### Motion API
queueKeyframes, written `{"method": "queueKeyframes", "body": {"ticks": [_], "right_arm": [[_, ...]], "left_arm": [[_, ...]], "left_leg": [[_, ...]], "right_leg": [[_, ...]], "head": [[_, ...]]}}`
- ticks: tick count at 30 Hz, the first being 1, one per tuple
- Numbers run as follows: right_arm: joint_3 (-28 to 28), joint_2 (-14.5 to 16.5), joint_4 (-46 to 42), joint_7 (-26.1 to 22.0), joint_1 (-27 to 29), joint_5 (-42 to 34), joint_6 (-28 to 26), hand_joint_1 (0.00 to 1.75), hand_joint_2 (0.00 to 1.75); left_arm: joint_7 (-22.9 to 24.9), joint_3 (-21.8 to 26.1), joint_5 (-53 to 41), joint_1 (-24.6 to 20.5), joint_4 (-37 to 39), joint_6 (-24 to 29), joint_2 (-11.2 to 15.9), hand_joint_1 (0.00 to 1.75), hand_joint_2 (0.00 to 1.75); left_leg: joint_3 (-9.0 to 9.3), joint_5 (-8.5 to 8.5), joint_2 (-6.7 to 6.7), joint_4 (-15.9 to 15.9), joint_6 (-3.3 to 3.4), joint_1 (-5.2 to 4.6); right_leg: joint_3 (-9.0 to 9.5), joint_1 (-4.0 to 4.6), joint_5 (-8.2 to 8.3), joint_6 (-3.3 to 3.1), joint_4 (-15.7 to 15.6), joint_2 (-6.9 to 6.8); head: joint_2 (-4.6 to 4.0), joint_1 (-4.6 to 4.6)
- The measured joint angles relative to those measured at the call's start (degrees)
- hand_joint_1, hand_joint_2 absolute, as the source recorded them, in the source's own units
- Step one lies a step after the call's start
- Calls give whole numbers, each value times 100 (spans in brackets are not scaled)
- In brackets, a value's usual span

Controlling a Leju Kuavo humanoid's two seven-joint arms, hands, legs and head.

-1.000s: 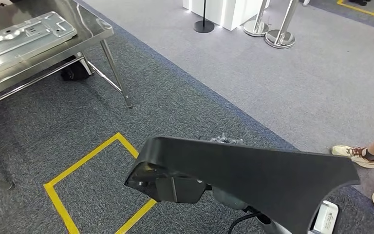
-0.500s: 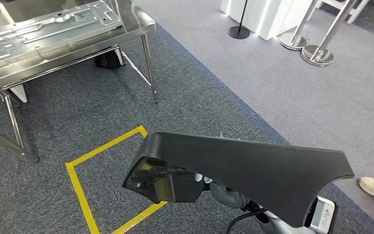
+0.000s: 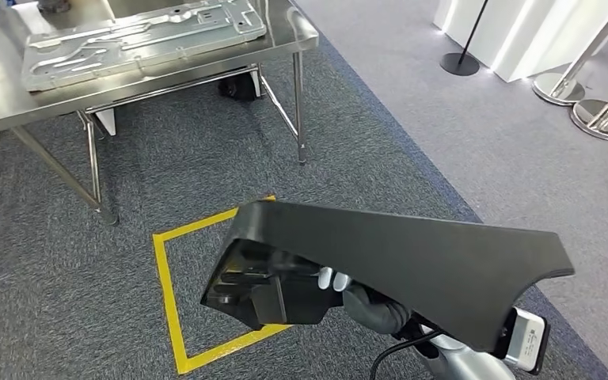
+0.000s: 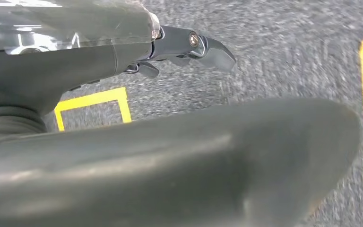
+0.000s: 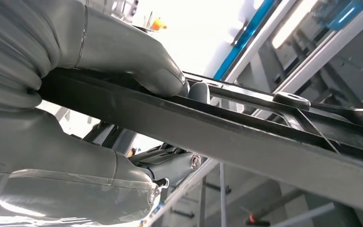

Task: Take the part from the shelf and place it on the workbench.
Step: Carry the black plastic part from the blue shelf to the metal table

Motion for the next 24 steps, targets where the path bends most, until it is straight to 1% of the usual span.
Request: {"method": "queueKeyframes", "body": {"ticks": [1, 2, 3, 4, 5, 6, 7, 8, 9, 10, 11, 12, 13, 14, 15, 16, 17, 18, 19, 20, 22, 23, 24], "right_arm": [[0, -11, 0, -14, 2, -13, 0, 175, 175], [0, -24, -1, -29, 2, -26, 1, 175, 175], [0, -38, -1, -42, 2, -40, 3, 175, 175], [0, -49, -1, -52, 1, -52, 4, 175, 175], [0, -59, -1, -58, -1, -61, 7, 175, 175], [0, -66, -2, -62, -3, -70, 10, 175, 175], [0, -72, -2, -64, -7, -77, 14, 175, 175], [-1, -77, -2, -66, -12, -89, 18, 175, 175], [-1, -86, -2, -66, -15, -107, 20, 175, 175], [-2, -103, 3, -65, -18, -134, 21, 175, 175], [-2, -123, 10, -67, -18, -171, 20, 175, 175], [-2, -146, 20, -73, -16, -216, 19, 175, 175], [-5, -165, 31, -92, -14, -267, 16, 175, 175], [-14, -183, 39, -118, -15, -316, 11, 175, 175], [-29, -198, 43, -143, -15, -360, 5, 175, 175], [-51, -214, 45, -161, -18, -392, -1, 175, 175], [-73, -232, 45, -168, -22, -412, -3, 175, 175], [-90, -246, 45, -170, -26, -426, -4, 175, 175], [-102, -257, 46, -171, -29, -437, -3, 175, 175], [-110, -266, 49, -171, -32, -446, -2, 175, 175], [-116, -272, 59, -166, -39, -454, -16, 175, 175], [-116, -271, 66, -162, -44, -450, -35, 175, 175], [-116, -270, 74, -158, -47, -444, -58, 175, 175]], "left_arm": [[2, 0, 0, 3, 0, 2, 3, 0, 0], [3, 0, 1, -2, 0, 3, 4, 0, 0], [5, 1, 2, -9, 0, 5, 4, 0, 0], [8, 2, 6, -12, 0, 6, 3, 0, 0], [12, 5, 11, -11, 0, 7, 2, 0, 0], [18, 8, 21, -7, 0, 10, 2, 0, 0], [22, 12, 33, -3, 0, 15, 2, 0, 0], [28, 16, 44, -6, 0, 21, 1, 0, 0], [32, 21, 56, -15, 0, 27, 1, 0, 0], [35, 29, 67, -25, 0, 31, 0, 0, 0], [37, 39, 77, -37, 0, 32, 0, 0, 0], [37, 50, 87, -43, 0, 28, 0, 0, 0], [37, 61, 96, -42, 0, 21, 0, 0, 0], [37, 69, 101, -36, 0, 11, 0, 0, 0], [37, 78, 103, -30, 0, -2, 0, 0, 0], [37, 85, 103, -25, 0, -15, -1, 0, 0], [37, 92, 103, -24, 0, -27, -5, 0, 0], [37, 96, 102, -24, 0, -36, -9, 0, 0], [37, 98, 98, -21, 0, -41, -13, 0, 0], [34, 100, 88, -17, 0, -43, -15, 0, 0], [20, 101, 64, -13, -1, -40, -9, 0, 0], [8, 101, 53, -16, -1, -39, -7, 0, 0], [-3, 101, 46, -22, -1, -39, -5, 0, 0]], "left_leg": [[220, 176, 132, -430, -4, 3], [409, 303, 257, -792, 22, -6], [526, 366, 342, -1025, 61, -19], [563, 369, 384, -1117, 107, -34], [553, 368, 329, -1114, 157, -46], [547, 373, 256, -1117, 194, -46], [550, 383, 193, -1129, 227, -41], [554, 395, 128, -1141, 263, -35], [559, 409, 63, -1153, 296, -27], [556, 416, -3, -1156, 321, -26], [550, 418, -62, -1154, 340, -32], [548, 418, -120, -1151, 352, -42], [547, 417, -177, -1147, 359, -53], [551, 416, -228, -1140, 361, -63], [557, 414, -280, -1133, 361, -73], [562, 411, -324, -1127, 358, -79], [561, 406, -357, -1117, 348, -95], [555, 403, -382, -1112, 329, -102], [547, 398, -397, -1111, 302, -102], [542, 396, -407, -1116, 269, -100], [552, 376, -401, -1125, 202, -97], [532, 323, -354, -1059, 174, -101], [459, 211, -290, -883, 148, -104]], "right_leg": [[14, 4, -25, 25, 17, -67], [25, 19, -51, 55, 37, -125], [35, 38, -72, 85, 51, -177], [45, 61, -87, 115, 58, -225], [55, 71, -94, 143, 57, -272], [69, 66, -104, 175, 52, -312], [73, 50, -142, 212, 81, -255], [32, 27, -233, 240, 194, -125], [-70, 10, -382, 263, 427, 44], [-238, 1, -571, 273, 783, 223], [-446, 1, -757, 273, 1197, 320], [-635, 6, -878, 271, 1557, 359], [-754, 10, -894, 262, 1755, 373], [-765, 14, -789, 243, 1716, 379], [-665, 18, -587, 212, 1447, 390], [-496, 27, -347, 169, 1037, 416], [-328, 40, -168, 129, 635, 450], [-209, 54, -55, 102, 345, 477], [-151, 71, -18, 83, 193, 497], [-143, 87, -28, 72, 153, 501], [-115, 71, -3, 32, 91, 479], [-86, 53, 11, 4, 48, 460], [-55, 33, 24, -21, 7, 436]], "head": [[0, 0], [0, 0], [0, 1], [0, 2], [0, 2], [0, 2], [0, 2], [0, 3], [0, 3], [0, 3], [0, 3], [0, 2], [0, 2], [0, 2], [0, 2], [0, 2], [0, 2], [0, 2], [0, 2], [0, 2], [0, 3], [0, 2], [0, 2]]}}
